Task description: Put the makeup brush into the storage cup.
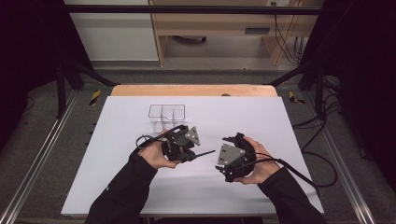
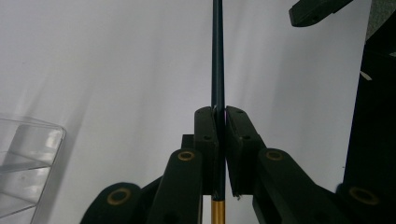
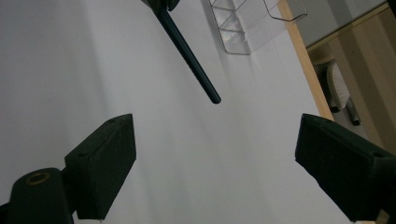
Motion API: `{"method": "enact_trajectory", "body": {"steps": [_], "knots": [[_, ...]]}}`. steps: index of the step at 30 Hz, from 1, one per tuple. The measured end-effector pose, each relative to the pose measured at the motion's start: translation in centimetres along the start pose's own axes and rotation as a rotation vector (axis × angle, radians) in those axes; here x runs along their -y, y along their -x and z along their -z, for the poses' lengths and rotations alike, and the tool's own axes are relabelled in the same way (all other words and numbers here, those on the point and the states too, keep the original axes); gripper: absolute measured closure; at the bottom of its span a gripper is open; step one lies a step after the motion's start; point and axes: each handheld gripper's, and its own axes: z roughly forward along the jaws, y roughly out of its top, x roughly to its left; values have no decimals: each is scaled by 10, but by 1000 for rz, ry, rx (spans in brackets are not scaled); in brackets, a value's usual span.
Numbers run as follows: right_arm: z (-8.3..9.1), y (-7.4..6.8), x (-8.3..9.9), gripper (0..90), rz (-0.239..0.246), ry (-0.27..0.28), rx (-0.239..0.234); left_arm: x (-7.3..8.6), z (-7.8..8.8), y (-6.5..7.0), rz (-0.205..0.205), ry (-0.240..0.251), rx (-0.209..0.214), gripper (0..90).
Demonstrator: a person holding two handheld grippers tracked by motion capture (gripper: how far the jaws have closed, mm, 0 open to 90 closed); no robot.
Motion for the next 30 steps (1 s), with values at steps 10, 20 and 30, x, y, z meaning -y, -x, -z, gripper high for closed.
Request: {"method": "enact_trajectory", "body": {"steps": [10,20,30], "knots": [[-3,-5,-4,175,51,-13,27,-9,-2,4,-20,-6,12,829],[-6,-9,-8,272,120,-7,34,-12,-6,4,-8,1,30,829],[-10,-10,-11,360,191,-13,31,-15,-6,4,-25,-14,35,829]]}}
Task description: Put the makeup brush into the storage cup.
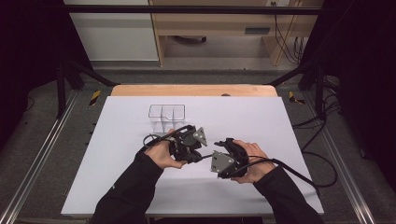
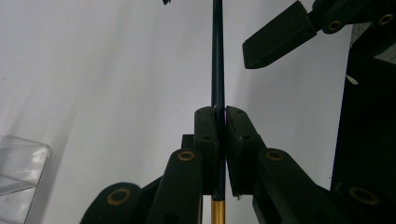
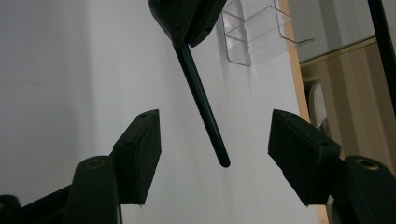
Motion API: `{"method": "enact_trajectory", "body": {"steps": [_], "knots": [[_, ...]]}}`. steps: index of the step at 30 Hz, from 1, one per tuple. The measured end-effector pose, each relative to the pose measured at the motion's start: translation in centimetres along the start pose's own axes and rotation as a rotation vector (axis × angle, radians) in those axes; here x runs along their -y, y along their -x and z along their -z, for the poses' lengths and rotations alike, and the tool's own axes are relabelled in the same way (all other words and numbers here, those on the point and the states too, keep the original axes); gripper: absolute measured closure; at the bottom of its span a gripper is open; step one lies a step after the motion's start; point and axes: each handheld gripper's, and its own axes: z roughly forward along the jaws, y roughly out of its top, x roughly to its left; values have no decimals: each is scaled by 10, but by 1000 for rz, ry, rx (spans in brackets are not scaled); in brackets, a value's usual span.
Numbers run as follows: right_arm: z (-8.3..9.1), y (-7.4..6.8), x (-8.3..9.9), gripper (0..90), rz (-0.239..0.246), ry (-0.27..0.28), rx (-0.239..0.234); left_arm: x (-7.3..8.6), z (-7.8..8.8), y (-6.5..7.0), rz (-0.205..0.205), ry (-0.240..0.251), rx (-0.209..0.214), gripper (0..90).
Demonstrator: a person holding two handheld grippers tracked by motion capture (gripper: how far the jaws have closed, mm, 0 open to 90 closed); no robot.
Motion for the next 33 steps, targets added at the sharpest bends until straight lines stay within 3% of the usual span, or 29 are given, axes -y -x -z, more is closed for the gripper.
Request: {"method": "enact_trajectory", "body": {"steps": [12,33], "knots": [[-5,-3,-4,574,66,2,-10,-4,-3,2,5,5,14,829],[-7,-7,-8,780,117,-7,-38,-9,-5,4,-1,1,26,829]]}}
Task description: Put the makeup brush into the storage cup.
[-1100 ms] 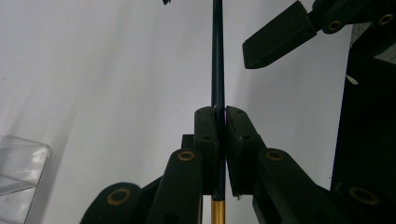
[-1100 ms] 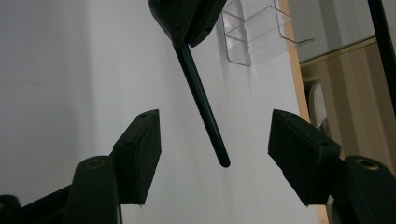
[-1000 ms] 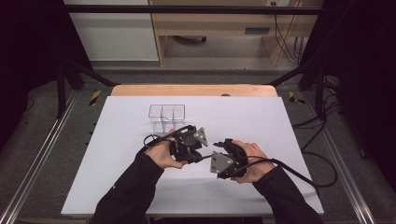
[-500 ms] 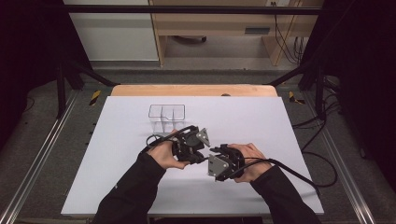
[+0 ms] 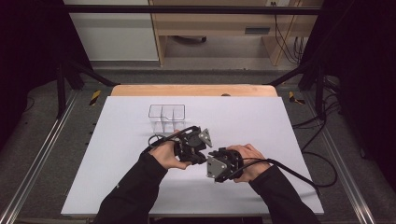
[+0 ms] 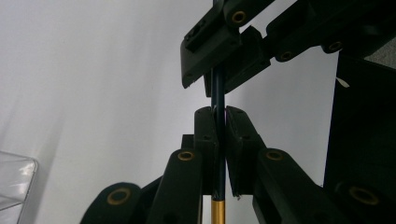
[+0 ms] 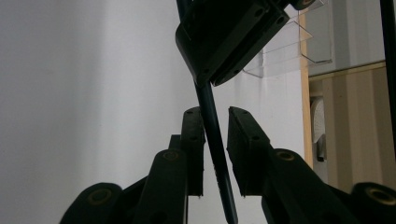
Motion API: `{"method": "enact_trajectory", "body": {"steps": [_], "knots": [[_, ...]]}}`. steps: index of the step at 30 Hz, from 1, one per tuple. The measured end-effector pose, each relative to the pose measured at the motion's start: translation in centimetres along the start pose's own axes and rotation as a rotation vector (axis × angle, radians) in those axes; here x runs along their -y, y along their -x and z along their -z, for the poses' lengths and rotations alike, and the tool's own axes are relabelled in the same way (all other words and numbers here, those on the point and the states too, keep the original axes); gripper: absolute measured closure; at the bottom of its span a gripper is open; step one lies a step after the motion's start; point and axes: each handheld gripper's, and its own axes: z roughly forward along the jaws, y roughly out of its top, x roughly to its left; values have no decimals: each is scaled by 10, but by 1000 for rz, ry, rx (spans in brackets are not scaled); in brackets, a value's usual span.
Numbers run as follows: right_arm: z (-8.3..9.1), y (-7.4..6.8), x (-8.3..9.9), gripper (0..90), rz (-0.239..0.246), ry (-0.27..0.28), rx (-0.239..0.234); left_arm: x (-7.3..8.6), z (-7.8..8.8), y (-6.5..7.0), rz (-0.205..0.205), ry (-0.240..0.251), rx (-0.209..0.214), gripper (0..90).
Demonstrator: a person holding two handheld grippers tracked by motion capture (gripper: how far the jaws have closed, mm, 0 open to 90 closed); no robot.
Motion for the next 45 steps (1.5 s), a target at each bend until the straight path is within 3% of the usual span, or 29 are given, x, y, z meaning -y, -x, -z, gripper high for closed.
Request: {"method": "enact_trajectory", "body": {"steps": [11,16,21,26,31,40,45], "knots": [[-1,-2,-1,835,29,-7,-22,0,0,1,-12,4,-1,827],[-2,-2,-1,848,21,-9,-38,1,2,0,-9,21,-6,811],[-2,-1,1,848,11,-13,-53,5,5,-2,-8,35,-41,641],[-2,1,3,848,-11,-7,-50,15,10,-4,-2,44,-82,530],[-2,3,6,848,-38,-19,-50,29,18,-9,20,88,-117,436],[-4,7,14,848,-83,-53,-53,55,30,-13,80,165,-181,221],[-5,8,23,848,-137,-64,-54,70,32,-15,122,211,-204,168]]}}
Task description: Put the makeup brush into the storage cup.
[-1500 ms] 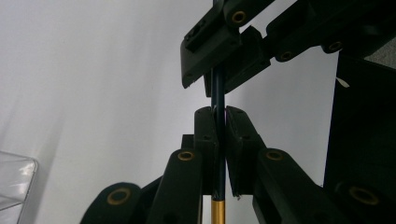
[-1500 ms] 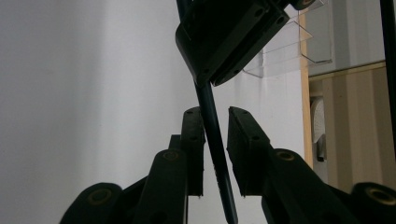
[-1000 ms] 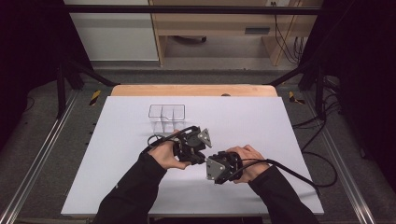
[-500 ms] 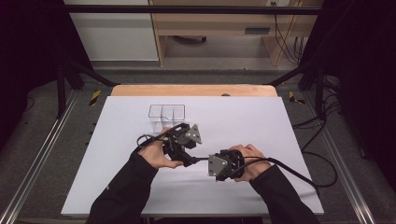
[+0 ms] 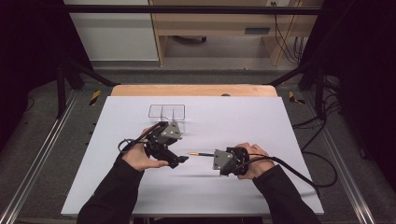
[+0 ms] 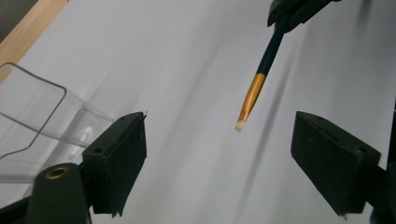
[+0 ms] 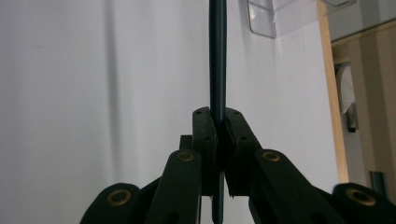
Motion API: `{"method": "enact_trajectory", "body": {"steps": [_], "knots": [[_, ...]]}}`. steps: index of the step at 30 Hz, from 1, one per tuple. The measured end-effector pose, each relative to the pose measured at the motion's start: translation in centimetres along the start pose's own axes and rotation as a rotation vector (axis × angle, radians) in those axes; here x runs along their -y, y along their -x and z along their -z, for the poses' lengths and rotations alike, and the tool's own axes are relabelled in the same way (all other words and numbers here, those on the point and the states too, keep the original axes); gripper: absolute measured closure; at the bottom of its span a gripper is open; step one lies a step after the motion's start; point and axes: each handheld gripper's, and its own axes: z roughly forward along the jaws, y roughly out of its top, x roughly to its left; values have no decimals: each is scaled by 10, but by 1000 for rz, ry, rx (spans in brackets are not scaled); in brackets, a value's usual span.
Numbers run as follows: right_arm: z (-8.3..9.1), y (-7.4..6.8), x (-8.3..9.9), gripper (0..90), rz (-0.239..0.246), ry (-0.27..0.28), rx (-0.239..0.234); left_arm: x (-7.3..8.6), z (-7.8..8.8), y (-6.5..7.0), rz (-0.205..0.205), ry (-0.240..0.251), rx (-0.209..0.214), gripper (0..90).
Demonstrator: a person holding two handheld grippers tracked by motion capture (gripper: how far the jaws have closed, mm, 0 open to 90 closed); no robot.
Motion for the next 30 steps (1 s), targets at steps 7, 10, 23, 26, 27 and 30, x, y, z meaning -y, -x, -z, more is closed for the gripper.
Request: {"method": "enact_trajectory", "body": {"steps": [7,10,23,26,27,30], "knots": [[1,1,12,848,-82,3,3,13,4,-1,63,72,-41,152],[2,1,16,848,-115,10,1,19,3,1,84,104,-58,146],[0,-1,29,848,-248,82,4,39,0,4,175,212,-121,138],[-1,-2,32,848,-283,110,7,42,-1,6,190,232,-127,139],[-1,-2,33,848,-299,120,5,43,-1,6,196,243,-128,141],[-2,-3,36,849,-349,147,5,45,-2,8,213,265,-137,143]]}}
